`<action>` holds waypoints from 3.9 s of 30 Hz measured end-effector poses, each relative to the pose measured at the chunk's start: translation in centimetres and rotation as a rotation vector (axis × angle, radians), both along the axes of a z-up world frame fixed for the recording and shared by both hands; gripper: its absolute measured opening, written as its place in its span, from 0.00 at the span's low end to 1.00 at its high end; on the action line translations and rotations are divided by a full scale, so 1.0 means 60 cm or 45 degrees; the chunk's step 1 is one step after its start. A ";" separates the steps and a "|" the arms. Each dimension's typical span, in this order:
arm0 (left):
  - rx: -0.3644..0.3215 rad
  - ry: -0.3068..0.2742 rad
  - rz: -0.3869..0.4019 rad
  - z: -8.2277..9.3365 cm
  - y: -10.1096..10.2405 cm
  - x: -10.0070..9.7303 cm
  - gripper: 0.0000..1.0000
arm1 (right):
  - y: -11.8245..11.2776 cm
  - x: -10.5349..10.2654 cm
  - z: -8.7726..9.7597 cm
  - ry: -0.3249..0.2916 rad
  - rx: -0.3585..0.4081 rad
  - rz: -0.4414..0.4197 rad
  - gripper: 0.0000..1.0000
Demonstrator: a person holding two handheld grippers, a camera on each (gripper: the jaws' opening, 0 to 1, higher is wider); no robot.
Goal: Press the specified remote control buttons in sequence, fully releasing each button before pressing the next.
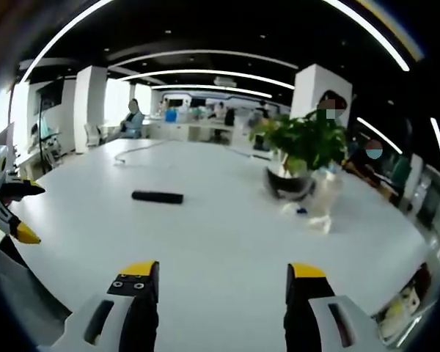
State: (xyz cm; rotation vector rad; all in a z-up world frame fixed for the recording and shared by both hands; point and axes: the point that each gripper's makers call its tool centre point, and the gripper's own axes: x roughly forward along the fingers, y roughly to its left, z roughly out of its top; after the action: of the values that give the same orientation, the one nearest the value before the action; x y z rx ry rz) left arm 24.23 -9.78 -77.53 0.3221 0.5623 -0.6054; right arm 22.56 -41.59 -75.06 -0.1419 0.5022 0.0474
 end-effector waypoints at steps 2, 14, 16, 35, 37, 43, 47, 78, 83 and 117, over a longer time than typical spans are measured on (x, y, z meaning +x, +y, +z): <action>0.017 0.005 -0.009 -0.002 0.002 0.007 0.98 | 0.000 0.000 -0.001 0.003 0.001 -0.002 0.68; 0.015 0.098 -0.065 -0.007 -0.006 0.051 0.99 | 0.000 -0.002 -0.008 0.038 -0.014 0.004 0.63; -0.005 0.104 -0.062 -0.003 -0.011 0.063 0.99 | 0.001 -0.003 -0.009 0.042 -0.007 0.005 0.60; 0.071 0.075 -0.202 0.036 -0.041 0.160 0.97 | 0.007 -0.006 -0.009 0.055 0.072 0.013 0.30; 0.083 0.073 -0.225 0.038 -0.046 0.164 0.97 | 0.007 -0.006 -0.009 0.058 0.073 0.014 0.28; 0.108 0.088 -0.261 0.036 -0.057 0.176 0.97 | 0.008 -0.007 -0.009 0.060 0.077 0.016 0.24; 0.130 0.102 -0.283 0.031 -0.064 0.182 0.97 | 0.007 -0.008 -0.008 0.061 0.093 0.012 0.20; 0.312 0.180 -0.469 -0.016 -0.114 0.271 0.86 | 0.011 -0.016 -0.038 0.192 0.033 0.042 0.02; 0.351 0.191 -0.495 -0.028 -0.118 0.280 0.85 | 0.011 -0.017 -0.042 0.213 0.027 0.041 0.00; 0.395 0.231 -0.618 -0.090 -0.135 0.357 0.75 | 0.012 -0.028 -0.074 0.358 -0.001 0.039 0.00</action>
State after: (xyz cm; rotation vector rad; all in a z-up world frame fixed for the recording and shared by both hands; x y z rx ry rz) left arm 45.65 -17.90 -82.90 0.7133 0.7618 -1.0245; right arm 20.91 -40.89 -79.48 -0.1446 0.7805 0.0977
